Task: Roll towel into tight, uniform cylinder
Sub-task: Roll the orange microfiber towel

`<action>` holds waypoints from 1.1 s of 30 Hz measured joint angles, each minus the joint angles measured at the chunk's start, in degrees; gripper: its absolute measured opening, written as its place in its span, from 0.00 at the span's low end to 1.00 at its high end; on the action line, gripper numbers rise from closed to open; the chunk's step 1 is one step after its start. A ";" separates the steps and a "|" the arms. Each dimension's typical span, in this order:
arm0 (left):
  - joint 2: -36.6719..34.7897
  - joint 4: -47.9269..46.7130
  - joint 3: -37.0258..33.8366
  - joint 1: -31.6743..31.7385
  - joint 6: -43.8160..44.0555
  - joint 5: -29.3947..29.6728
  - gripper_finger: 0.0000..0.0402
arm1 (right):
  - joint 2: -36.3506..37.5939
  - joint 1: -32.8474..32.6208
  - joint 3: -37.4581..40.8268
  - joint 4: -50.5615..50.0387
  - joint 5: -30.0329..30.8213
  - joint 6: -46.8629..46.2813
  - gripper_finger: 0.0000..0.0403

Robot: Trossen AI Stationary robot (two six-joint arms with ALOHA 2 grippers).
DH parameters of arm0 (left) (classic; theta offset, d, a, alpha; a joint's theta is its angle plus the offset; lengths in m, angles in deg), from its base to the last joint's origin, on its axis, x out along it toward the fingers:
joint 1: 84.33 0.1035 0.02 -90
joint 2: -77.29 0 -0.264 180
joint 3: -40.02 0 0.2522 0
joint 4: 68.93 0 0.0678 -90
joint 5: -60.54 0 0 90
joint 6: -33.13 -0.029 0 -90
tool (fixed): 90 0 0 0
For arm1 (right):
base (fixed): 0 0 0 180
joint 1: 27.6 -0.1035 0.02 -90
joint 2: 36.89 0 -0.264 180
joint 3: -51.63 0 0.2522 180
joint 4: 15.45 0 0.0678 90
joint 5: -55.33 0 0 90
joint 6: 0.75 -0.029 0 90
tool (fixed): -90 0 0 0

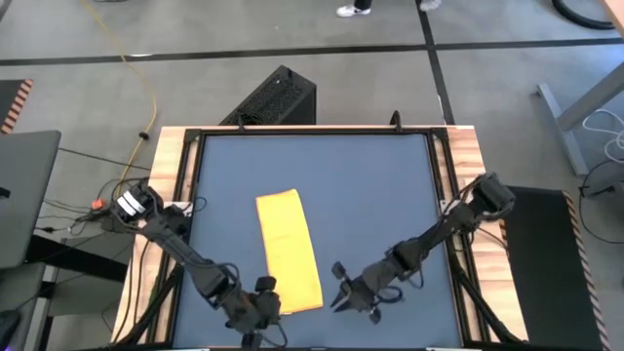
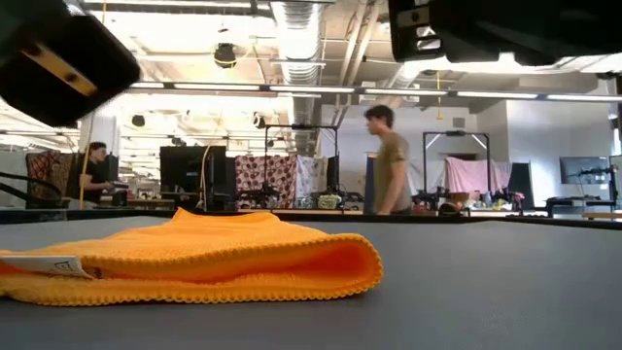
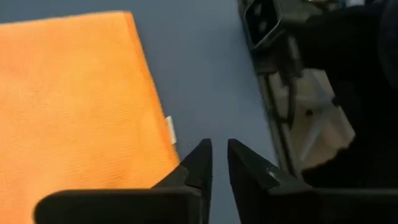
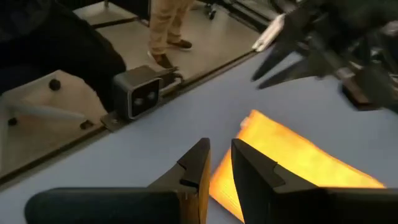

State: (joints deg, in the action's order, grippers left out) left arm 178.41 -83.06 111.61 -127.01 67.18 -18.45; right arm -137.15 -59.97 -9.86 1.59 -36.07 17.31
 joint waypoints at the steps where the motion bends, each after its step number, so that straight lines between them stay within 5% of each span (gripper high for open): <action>1: 0.10 1.12 0.00 -0.72 0.80 1.13 0.13 | -1.74 -0.69 -1.57 -0.44 0.06 0.23 0.24; 15: 0.22 2.99 0.05 -5.54 0.75 13.55 0.42 | -12.39 -2.23 -14.48 -13.68 4.53 3.21 0.43; 22: 1.06 0.65 0.09 -5.39 -3.26 15.40 0.43 | -14.24 -0.55 -14.93 -12.43 5.07 7.41 0.49; 33: 7.70 -0.03 0.04 -5.04 -4.91 19.03 0.43 | -15.43 2.26 -14.79 -15.56 5.94 7.55 0.43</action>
State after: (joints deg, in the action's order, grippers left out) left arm 186.11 -83.10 111.65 -132.05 62.27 0.58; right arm -152.57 -57.71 -24.65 -13.97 -30.13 24.87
